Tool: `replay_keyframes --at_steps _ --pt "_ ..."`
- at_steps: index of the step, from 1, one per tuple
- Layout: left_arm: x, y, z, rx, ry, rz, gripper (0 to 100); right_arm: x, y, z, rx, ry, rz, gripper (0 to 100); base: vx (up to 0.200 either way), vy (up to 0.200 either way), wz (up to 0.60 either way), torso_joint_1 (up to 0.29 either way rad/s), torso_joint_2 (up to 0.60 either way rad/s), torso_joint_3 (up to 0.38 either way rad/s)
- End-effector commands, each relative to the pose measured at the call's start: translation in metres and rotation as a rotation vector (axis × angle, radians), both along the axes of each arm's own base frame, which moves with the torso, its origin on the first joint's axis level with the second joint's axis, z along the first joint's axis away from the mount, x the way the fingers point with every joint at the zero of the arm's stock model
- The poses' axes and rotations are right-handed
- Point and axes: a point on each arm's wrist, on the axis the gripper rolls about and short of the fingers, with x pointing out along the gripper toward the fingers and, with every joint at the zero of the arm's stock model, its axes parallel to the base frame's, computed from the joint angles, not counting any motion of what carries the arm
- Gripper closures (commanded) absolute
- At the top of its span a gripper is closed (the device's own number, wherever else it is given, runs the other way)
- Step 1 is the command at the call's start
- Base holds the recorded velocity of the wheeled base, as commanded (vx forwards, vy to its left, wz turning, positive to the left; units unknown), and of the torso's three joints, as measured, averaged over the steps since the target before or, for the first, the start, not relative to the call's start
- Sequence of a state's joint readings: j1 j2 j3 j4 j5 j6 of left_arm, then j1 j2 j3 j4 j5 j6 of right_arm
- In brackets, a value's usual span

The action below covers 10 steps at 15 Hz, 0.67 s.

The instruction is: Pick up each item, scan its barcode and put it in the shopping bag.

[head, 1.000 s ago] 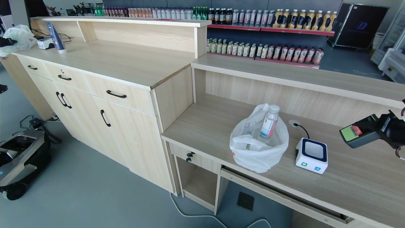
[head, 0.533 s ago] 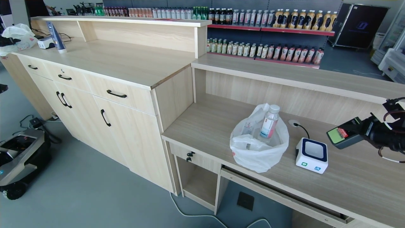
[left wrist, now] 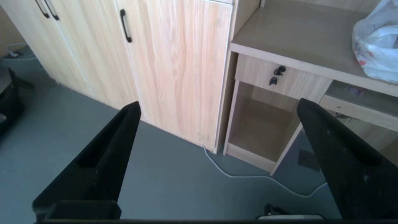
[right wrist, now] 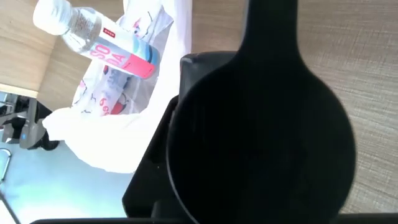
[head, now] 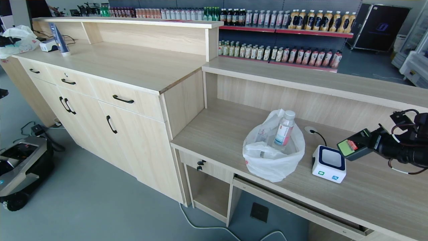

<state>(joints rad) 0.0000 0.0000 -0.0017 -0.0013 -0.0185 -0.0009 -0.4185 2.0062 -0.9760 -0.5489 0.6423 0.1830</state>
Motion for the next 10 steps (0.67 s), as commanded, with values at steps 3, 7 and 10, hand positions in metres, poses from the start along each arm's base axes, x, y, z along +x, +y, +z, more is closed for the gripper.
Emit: replay_keyframes --at_steps 3,7,10 --pt "0.0 0.0 0.0 -0.001 0.0 0.0 0 0.008 0.004 -0.013 0.015 0.024 0.016 100 0.0 0.0 0.0 0.0 0.0 0.0" --pt "0.0 0.0 0.0 -0.001 0.0 0.0 0 0.017 0.007 -0.017 0.023 -0.005 0.024 100 0.0 0.0 0.0 0.0 0.0 0.0" --pt "0.0 0.0 0.0 -0.001 0.0 -0.001 0 0.024 0.011 -0.02 0.026 -0.007 0.04 100 0.0 0.0 0.0 0.0 0.0 0.0"
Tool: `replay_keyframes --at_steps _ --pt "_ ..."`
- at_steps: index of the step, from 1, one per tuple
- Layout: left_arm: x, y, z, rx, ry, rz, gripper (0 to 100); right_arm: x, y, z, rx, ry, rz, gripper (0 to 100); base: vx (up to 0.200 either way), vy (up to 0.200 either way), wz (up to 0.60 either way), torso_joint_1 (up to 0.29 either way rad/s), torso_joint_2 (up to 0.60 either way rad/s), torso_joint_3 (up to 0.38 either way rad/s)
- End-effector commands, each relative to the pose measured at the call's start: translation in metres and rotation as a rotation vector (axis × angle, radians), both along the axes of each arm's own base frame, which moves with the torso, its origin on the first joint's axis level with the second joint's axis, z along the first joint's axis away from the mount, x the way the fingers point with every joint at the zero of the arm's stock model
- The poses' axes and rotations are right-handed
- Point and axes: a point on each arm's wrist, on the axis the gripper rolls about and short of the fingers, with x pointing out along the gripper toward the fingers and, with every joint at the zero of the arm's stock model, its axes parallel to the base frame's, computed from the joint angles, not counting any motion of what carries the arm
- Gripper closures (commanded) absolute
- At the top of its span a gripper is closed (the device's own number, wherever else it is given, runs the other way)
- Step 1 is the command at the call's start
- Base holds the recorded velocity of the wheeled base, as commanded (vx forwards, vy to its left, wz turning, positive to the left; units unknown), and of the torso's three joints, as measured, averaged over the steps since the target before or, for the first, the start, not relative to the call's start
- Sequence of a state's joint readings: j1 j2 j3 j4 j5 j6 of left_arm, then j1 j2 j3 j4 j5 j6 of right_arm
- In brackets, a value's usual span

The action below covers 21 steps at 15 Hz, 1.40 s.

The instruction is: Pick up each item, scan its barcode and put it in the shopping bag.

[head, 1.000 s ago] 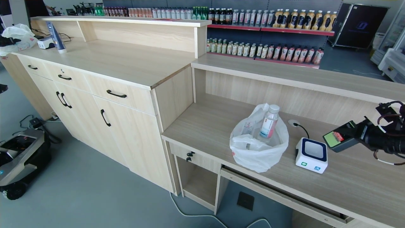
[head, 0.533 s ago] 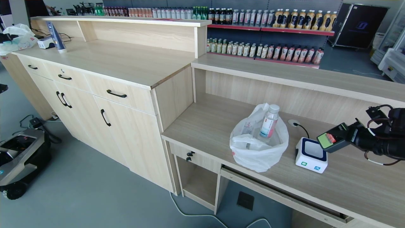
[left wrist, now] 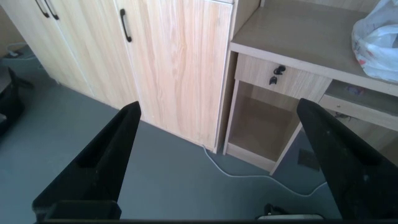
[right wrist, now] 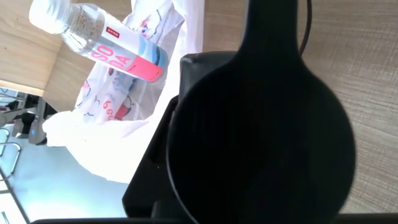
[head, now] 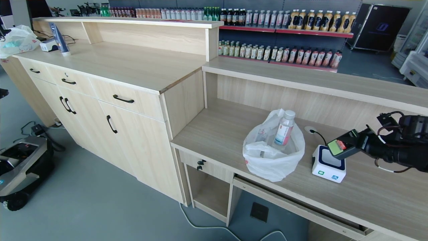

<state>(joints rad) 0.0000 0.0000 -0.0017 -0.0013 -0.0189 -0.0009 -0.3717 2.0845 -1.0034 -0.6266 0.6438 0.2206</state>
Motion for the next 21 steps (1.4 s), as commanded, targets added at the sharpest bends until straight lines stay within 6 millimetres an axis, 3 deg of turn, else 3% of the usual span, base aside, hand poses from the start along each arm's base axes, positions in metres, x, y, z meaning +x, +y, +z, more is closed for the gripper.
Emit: replay_keyframes --at_steps 1,18,19,20,21 --pt "0.0 0.0 0.0 -0.001 0.0 0.001 0 0.007 0.003 -0.003 -0.002 -0.009 0.014 100 0.0 0.0 0.0 0.0 0.0 0.0" --pt "0.0 0.0 0.0 0.001 0.0 0.001 0 0.018 0.013 -0.008 -0.014 -0.029 0.038 100 0.0 0.0 0.0 0.0 0.0 0.0" --pt "0.0 0.0 0.0 -0.001 0.0 0.001 0 0.016 0.013 0.001 -0.033 -0.053 0.041 100 0.0 0.0 0.0 0.0 0.0 0.0" --pt "0.0 0.0 0.0 -0.001 0.0 -0.001 0 0.007 0.017 0.026 -0.108 -0.124 0.05 100 0.0 0.0 0.0 0.0 0.0 0.0" --pt "0.0 0.0 0.0 -0.001 0.0 0.001 0 -0.016 0.022 0.057 -0.236 -0.214 0.071 100 0.0 0.0 0.0 0.0 0.0 0.0"
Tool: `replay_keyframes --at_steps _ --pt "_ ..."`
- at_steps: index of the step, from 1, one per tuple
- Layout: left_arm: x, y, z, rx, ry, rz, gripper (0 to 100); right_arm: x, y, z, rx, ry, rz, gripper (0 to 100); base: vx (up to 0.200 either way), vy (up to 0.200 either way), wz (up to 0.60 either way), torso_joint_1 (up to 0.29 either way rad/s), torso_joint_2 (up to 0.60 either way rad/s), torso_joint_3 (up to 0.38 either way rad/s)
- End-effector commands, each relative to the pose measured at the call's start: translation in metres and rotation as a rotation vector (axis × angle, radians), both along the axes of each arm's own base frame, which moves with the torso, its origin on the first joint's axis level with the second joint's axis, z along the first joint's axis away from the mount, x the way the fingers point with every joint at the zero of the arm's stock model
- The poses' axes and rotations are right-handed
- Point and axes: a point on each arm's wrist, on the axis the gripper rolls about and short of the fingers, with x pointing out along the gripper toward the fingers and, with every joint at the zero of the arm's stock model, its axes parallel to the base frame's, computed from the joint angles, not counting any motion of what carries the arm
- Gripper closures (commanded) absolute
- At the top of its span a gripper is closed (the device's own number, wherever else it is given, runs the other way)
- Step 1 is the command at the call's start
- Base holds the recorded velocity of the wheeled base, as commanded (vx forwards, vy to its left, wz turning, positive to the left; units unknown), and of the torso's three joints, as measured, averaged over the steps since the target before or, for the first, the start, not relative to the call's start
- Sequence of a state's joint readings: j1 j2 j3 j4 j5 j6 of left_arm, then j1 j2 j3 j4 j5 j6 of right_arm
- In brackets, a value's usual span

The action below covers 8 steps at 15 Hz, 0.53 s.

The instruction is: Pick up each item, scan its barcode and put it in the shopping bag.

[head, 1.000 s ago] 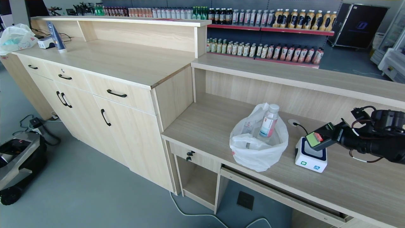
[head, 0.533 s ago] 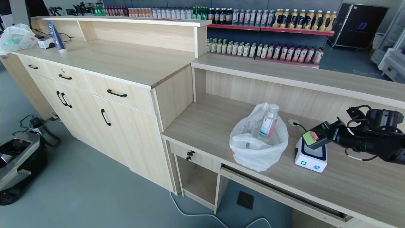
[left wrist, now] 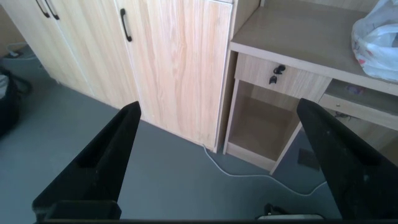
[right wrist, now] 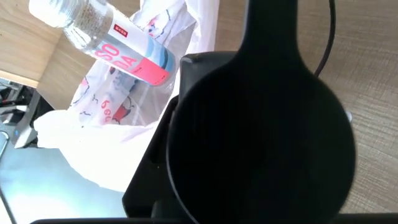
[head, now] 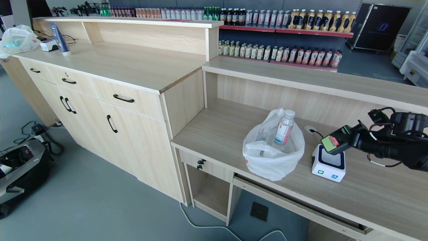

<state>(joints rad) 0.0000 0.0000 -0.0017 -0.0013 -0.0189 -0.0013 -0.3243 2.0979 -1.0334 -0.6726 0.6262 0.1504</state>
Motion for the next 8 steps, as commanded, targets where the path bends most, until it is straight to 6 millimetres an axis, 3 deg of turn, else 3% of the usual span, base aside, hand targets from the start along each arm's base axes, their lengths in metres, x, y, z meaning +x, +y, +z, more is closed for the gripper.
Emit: replay_keyframes --at_steps 1,2,3,4,6,8 --pt "0.0 0.0 0.0 0.0 0.0 0.001 0 -0.052 0.011 0.068 -0.267 -0.203 0.031 100 0.0 0.0 0.0 0.0 0.0 0.0" --pt "0.0 0.0 0.0 0.0 0.0 0.001 0 -0.09 0.006 0.079 -0.468 -0.26 0.021 100 0.0 0.0 0.0 0.0 0.0 0.0" --pt "0.0 0.0 0.0 0.0 0.0 0.001 0 -0.12 0.004 0.075 -0.6 -0.253 0.008 100 0.0 0.0 0.0 0.0 0.0 0.0" --pt "0.0 0.0 0.0 0.0 0.0 0.001 0 -0.139 0.005 0.074 -0.691 -0.242 0.007 100 0.0 0.0 0.0 0.0 0.0 0.0" --pt "0.0 0.0 0.0 0.0 0.0 0.001 0 -0.156 0.001 0.08 -0.834 -0.247 0.015 100 0.0 0.0 0.0 0.0 0.0 0.0" --pt "0.0 0.0 0.0 0.0 0.0 -0.001 0 -0.15 0.003 0.096 -0.865 -0.344 0.022 100 0.0 0.0 0.0 0.0 0.0 0.0"
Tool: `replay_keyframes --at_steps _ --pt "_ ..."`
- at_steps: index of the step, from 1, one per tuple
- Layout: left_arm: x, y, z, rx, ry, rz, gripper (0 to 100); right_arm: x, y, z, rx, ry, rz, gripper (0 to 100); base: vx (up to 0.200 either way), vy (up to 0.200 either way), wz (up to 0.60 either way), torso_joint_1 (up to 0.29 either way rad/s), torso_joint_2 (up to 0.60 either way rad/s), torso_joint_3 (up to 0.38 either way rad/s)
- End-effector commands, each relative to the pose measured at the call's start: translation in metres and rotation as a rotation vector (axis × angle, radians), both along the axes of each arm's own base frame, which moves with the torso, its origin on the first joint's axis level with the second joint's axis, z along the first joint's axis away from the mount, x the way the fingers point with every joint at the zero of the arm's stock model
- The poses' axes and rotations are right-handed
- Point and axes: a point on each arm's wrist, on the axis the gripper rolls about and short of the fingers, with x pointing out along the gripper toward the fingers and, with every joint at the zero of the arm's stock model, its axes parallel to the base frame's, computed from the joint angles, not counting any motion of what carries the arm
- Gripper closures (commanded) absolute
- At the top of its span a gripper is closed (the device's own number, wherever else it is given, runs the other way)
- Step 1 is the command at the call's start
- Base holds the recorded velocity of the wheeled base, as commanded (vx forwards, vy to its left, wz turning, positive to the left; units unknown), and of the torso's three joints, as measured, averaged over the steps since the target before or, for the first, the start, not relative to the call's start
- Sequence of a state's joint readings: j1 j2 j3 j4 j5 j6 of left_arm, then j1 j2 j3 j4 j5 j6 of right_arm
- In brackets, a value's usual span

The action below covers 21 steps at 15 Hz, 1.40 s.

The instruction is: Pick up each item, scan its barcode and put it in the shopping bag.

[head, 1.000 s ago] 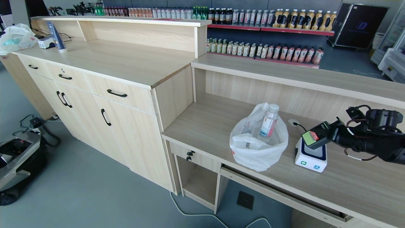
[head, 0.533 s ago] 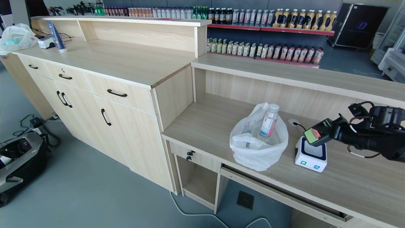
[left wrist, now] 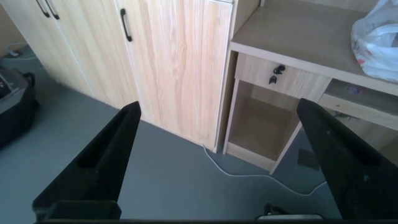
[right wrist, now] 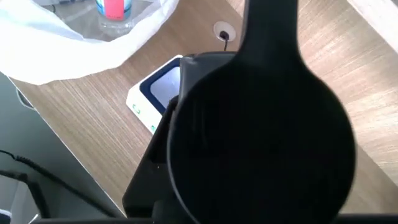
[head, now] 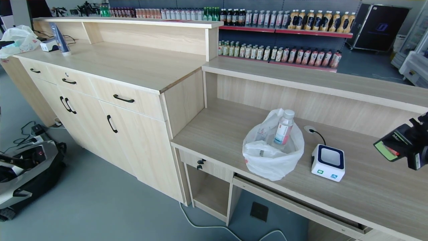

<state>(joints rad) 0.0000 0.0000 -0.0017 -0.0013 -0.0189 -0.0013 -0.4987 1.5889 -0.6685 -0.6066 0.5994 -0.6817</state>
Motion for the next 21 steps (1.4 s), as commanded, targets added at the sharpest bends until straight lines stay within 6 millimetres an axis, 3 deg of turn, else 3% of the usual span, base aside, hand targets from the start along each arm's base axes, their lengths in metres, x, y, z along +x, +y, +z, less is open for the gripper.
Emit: replay_keyframes --at_steps 1,3,5,9,14,19,21 --pt "0.0 0.0 0.0 0.0 0.0 0.001 0 -0.009 0.013 0.029 -0.058 -0.13 0.047 100 0.0 0.0 0.6 0.002 -0.01 0.007" --pt "0.0 0.0 0.0 0.0 0.0 0.001 0 -0.002 0.027 0.034 -0.086 -0.195 0.106 100 0.0 0.0 0.6 -0.002 0.0 0.0" --pt "0.0 0.0 0.0 0.0 0.0 0.001 0 0.011 0.038 0.026 -0.066 -0.182 0.166 100 0.0 0.0 0.6 0.005 0.0 0.002" --pt "0.0 0.0 0.0 0.0 0.0 0.001 0 0.065 0.058 -0.029 0.077 0.014 0.27 100 0.0 0.0 0.0 0.0 0.0 0.0" --pt "0.0 0.0 0.0 0.0 0.0 0.001 0 0.095 0.078 -0.082 0.148 0.165 0.335 100 0.0 0.0 0.0 0.0 0.0 0.0" --pt "0.0 0.0 0.0 0.0 0.0 0.001 0 0.134 0.092 -0.101 0.12 0.099 0.394 100 0.0 0.0 0.0 0.0 0.0 0.0" --pt "0.0 0.0 0.0 0.0 0.0 -0.001 0 0.142 0.094 -0.107 0.118 0.097 0.402 100 0.0 0.0 0.0 0.0 0.0 0.0"
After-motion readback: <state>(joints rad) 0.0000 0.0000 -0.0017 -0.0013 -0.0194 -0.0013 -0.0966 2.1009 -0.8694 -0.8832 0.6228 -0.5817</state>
